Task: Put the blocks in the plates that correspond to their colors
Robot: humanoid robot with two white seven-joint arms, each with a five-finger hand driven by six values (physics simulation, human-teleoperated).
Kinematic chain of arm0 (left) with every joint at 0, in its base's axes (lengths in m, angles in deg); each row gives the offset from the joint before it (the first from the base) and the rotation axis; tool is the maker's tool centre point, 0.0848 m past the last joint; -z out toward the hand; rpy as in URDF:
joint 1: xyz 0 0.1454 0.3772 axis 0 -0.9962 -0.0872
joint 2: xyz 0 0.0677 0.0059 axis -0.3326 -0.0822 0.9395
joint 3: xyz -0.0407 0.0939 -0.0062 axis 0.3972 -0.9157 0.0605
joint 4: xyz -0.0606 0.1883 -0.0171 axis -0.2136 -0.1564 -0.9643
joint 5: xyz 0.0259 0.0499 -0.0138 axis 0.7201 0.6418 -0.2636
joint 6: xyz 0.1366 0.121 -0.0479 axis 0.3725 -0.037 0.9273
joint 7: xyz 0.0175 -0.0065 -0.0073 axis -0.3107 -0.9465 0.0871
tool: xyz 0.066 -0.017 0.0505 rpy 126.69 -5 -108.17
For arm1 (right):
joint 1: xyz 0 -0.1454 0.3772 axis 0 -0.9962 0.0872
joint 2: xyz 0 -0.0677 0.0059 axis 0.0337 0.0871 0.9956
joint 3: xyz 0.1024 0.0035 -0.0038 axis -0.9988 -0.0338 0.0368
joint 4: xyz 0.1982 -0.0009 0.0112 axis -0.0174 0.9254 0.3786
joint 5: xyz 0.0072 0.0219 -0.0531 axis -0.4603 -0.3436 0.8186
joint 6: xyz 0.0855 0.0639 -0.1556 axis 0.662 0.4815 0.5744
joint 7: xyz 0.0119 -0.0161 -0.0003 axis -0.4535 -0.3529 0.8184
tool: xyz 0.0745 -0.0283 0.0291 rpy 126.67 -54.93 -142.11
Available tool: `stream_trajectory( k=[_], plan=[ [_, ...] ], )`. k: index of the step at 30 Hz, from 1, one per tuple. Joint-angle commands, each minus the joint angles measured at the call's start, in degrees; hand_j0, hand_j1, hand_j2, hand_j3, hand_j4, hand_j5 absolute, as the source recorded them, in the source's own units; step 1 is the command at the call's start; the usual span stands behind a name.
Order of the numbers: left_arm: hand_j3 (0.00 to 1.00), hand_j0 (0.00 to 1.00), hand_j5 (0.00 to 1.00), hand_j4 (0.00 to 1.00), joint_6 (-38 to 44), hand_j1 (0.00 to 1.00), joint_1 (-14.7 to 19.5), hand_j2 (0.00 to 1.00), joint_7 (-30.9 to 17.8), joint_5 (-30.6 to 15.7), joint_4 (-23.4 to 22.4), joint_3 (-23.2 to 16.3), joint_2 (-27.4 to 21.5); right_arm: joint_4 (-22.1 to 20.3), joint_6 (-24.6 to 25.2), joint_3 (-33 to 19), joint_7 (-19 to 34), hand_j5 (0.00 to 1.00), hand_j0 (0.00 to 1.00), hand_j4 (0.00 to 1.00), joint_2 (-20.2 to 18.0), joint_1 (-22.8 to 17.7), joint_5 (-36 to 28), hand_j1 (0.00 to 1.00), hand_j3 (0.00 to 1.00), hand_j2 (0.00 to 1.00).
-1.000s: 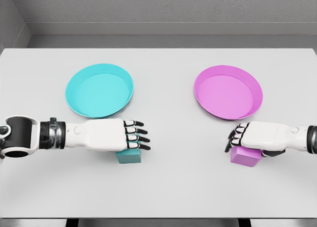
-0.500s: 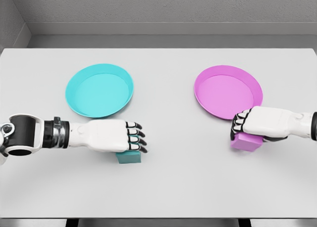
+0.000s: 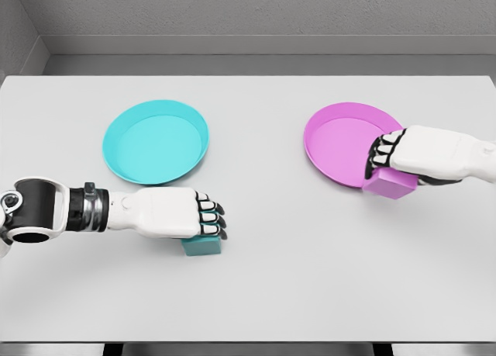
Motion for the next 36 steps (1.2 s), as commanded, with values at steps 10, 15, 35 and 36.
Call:
stream_trajectory(
  k=[10, 15, 35, 36],
  plan=[
    [0.40, 0.40, 0.40, 0.40, -0.21, 0.40, 1.93, 0.40, 0.26, -1.30, -0.09, 0.10, -0.02, -0.01, 0.18, 1.55, 0.06, 0.53, 0.53, 0.53, 3.58, 2.81, -0.09, 0.53, 0.53, 0.53],
    [0.41, 0.41, 0.41, 0.41, -0.21, 0.41, 3.51, 0.41, 0.35, -2.79, -0.17, 0.37, 0.06, -0.01, 8.45, 2.43, 0.06, 0.53, 0.53, 0.53, 3.75, 3.60, 0.00, 0.53, 0.53, 0.53],
    [0.41, 0.41, 0.41, 0.41, -0.21, 0.41, 5.45, 0.41, -0.18, -2.53, -22.05, 14.60, 9.91, 3.68, 26.92, 9.11, 0.06, 0.53, 0.53, 0.53, 9.20, 9.23, 2.28, 0.53, 0.53, 0.53],
    [0.42, 0.42, 0.42, 0.42, -0.21, 0.42, 5.45, 0.42, -0.27, -2.27, -23.46, 14.87, 10.17, 4.29, 27.18, 9.81, 0.06, 0.53, 0.53, 0.53, 9.55, 9.76, 2.28, 0.53, 0.53, 0.53]
  ],
)
